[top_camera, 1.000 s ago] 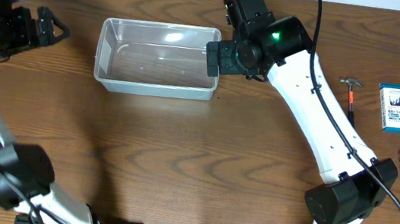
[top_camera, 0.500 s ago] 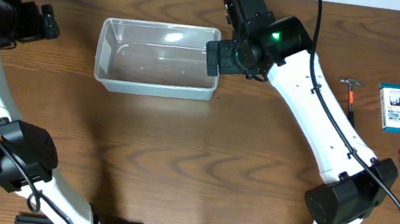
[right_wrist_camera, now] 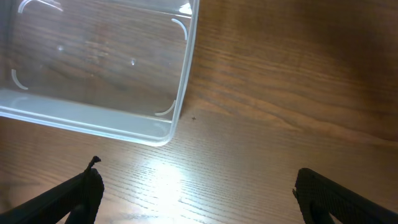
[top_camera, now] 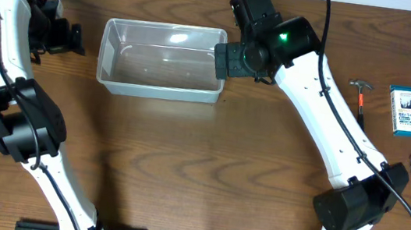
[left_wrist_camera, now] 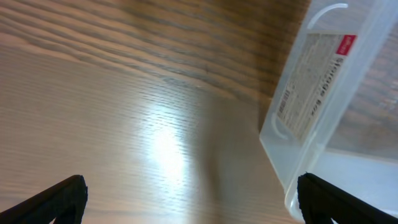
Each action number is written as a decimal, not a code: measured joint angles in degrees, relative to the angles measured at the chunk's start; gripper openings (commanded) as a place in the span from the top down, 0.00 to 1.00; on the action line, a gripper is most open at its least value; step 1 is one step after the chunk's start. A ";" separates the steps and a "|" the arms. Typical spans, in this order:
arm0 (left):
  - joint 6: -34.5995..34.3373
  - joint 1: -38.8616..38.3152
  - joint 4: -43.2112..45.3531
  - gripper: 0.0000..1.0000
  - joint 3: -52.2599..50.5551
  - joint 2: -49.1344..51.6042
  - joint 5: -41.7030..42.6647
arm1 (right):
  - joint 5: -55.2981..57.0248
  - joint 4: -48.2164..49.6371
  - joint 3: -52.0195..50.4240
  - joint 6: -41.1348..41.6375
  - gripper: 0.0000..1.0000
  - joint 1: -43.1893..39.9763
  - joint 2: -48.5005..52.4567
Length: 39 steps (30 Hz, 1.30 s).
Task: Pack container
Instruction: 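Move the left gripper to the clear box's left rim and grip it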
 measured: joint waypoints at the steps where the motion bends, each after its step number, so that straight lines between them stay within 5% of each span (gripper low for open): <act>1: -0.39 0.00 0.07 0.02 0.00 0.39 0.83 | 0.02 0.00 0.00 -0.07 0.01 0.00 0.00; 20: 1.53 -0.55 0.59 0.02 0.00 4.26 14.19 | 0.26 0.74 0.00 -1.92 0.01 0.00 0.00; 39: 4.46 -8.26 0.96 0.02 0.00 4.26 15.89 | 0.61 1.16 0.00 -3.48 0.01 0.00 0.00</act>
